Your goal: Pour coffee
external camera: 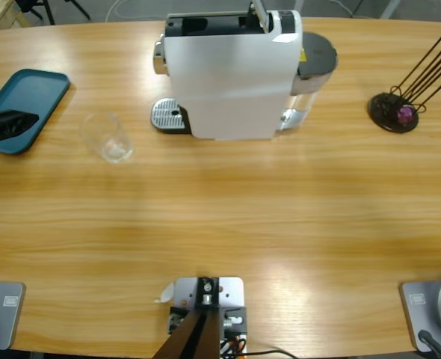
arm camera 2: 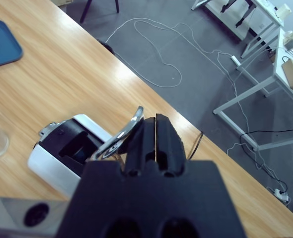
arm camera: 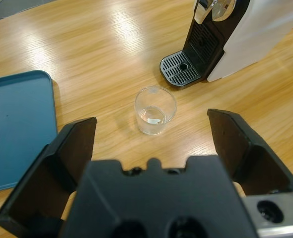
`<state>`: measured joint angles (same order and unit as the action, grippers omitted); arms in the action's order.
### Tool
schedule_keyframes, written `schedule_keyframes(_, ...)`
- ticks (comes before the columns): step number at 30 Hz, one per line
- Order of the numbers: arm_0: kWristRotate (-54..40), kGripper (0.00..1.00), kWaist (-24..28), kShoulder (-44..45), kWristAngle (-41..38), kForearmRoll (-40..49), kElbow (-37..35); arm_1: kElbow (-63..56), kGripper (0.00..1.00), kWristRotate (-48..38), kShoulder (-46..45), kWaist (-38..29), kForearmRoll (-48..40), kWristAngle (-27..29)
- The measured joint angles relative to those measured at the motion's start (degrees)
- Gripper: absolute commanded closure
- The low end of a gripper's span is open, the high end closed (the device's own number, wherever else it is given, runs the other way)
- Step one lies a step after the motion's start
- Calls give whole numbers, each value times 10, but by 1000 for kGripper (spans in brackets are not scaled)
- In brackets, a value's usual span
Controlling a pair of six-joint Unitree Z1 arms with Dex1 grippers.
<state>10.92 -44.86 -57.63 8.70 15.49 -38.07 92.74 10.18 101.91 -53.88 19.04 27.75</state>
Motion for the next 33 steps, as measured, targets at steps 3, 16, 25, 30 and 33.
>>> schedule_keyframes(3, 0, 32, 0, 0, 0, 0, 0, 6, 1000, -9, 15, -3, -4, -1)
schedule_keyframes(16, 0, 32, 0, 0, 0, 0, 0, 9, 1000, -54, 82, -53, -42, -8)
schedule_keyframes(25, 0, 32, 0, 0, -2, 0, 0, -69, 1000, -74, 85, -55, -131, -8)
schedule_keyframes(30, 0, 33, 0, 0, -6, 0, 0, -117, 1000, -88, 85, -59, -175, -9)
schedule_keyframes(33, 0, 36, 0, -1, -8, 0, 1, -129, 1000, -91, 84, -61, -192, -9)
